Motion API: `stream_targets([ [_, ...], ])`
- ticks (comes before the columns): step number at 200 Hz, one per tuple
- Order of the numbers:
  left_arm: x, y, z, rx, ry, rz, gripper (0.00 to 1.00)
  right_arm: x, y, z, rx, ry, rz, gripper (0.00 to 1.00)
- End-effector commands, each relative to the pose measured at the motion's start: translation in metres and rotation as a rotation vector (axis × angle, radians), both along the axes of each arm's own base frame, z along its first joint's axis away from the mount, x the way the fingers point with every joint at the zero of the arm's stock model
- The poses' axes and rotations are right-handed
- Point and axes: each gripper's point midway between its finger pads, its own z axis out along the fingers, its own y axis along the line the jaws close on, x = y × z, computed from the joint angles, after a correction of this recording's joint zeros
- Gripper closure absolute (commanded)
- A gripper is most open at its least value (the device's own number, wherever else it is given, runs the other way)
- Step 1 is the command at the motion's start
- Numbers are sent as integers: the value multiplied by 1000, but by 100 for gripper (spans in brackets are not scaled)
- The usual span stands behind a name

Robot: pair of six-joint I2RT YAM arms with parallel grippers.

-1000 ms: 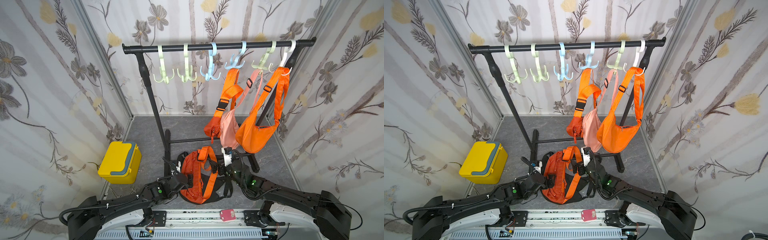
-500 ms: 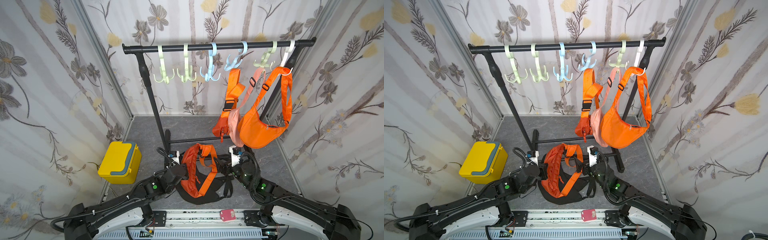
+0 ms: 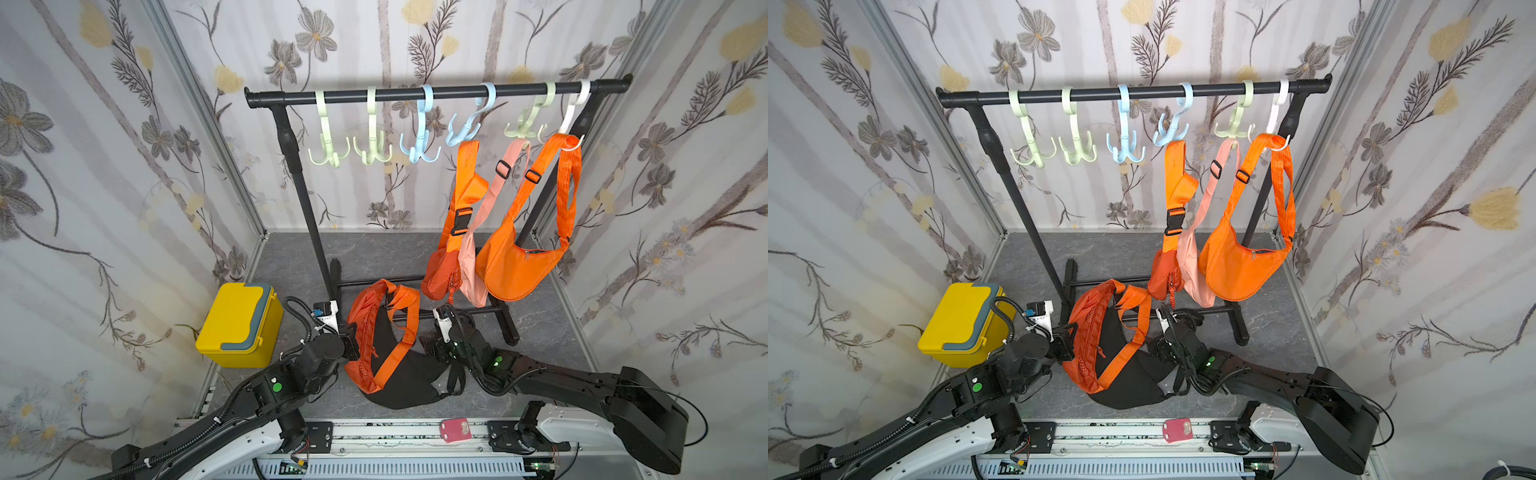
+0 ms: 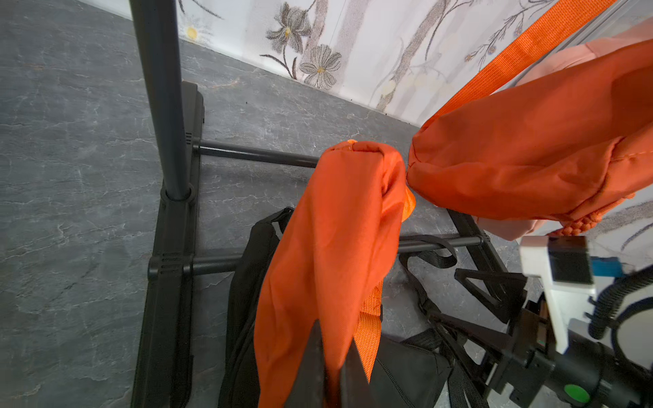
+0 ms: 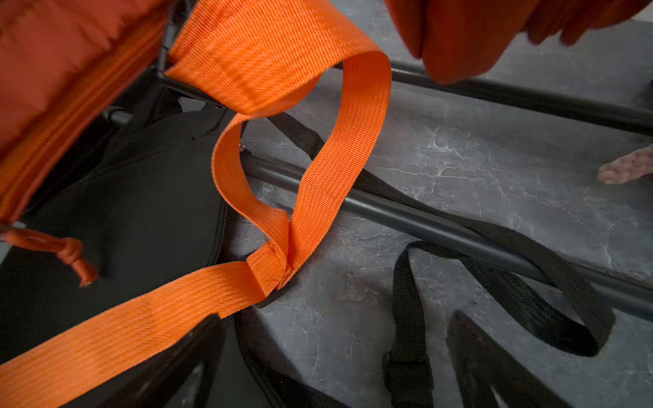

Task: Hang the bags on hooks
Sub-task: Pick up the bag from the bag.

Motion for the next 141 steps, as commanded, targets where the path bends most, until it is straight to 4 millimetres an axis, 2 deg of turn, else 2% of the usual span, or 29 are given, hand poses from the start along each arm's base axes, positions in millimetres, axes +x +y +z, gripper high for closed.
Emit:
stream_targets([
  [1,1,6,1,-17,-6,34,100,9,22,10,103,-7,32,4],
  [45,-1,12,-5,-45,-1,53,100,14,52,-9,156,66,102,10],
  [80,-3,17,-5,-57,-4,65,100,17,63,-29,157,115,115,12],
  [101,-4,20,-3,-63,-10,70,100,17,70,-29,181,122,134,14],
  [103,-4,21,-3,-64,-10,71,100,16,69,-37,167,137,131,15],
  [110,-5,21,-2,-68,-12,71,100,16,71,-41,164,146,131,15],
  [141,-6,23,-2,-71,-16,73,100,18,77,-50,170,161,142,27],
])
